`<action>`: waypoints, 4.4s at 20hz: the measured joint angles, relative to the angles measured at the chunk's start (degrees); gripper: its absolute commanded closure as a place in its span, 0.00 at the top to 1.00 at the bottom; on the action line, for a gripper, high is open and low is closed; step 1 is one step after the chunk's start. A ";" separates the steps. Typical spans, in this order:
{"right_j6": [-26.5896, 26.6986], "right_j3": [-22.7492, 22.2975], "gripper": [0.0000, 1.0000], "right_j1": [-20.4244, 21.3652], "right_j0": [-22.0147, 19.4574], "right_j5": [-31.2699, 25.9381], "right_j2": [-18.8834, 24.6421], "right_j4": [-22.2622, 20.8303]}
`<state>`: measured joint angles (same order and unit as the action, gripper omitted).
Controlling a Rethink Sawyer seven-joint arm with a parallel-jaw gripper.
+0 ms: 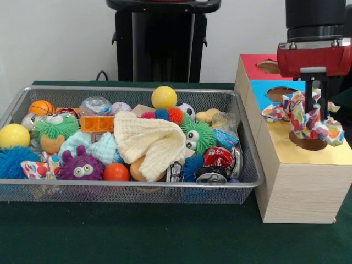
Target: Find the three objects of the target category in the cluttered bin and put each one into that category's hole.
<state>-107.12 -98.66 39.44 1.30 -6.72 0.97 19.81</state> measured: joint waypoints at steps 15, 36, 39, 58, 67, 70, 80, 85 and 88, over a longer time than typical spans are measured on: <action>0.00 -0.69 0.00 -1.00 0.06 0.01 0.02 -0.08; 0.00 -1.92 1.00 -0.95 -0.16 0.01 0.09 -0.08; 0.00 -2.10 1.00 -0.88 -0.15 0.01 0.12 -0.08; 0.00 -2.47 1.00 3.32 -0.15 -10.45 0.13 -0.11; 0.00 -2.10 1.00 5.26 -0.15 -13.86 -0.41 -0.25; 0.00 -1.70 1.00 5.53 -0.21 -14.98 -0.85 -1.11; 0.00 -1.39 1.00 6.46 -7.48 -17.93 -0.17 -10.02; 0.00 -1.38 1.00 6.47 -13.74 -17.93 1.07 -13.89; 0.00 -1.38 1.00 6.42 -18.27 -17.93 2.50 -16.55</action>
<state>-107.12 -100.03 45.86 -16.98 -24.65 3.47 3.25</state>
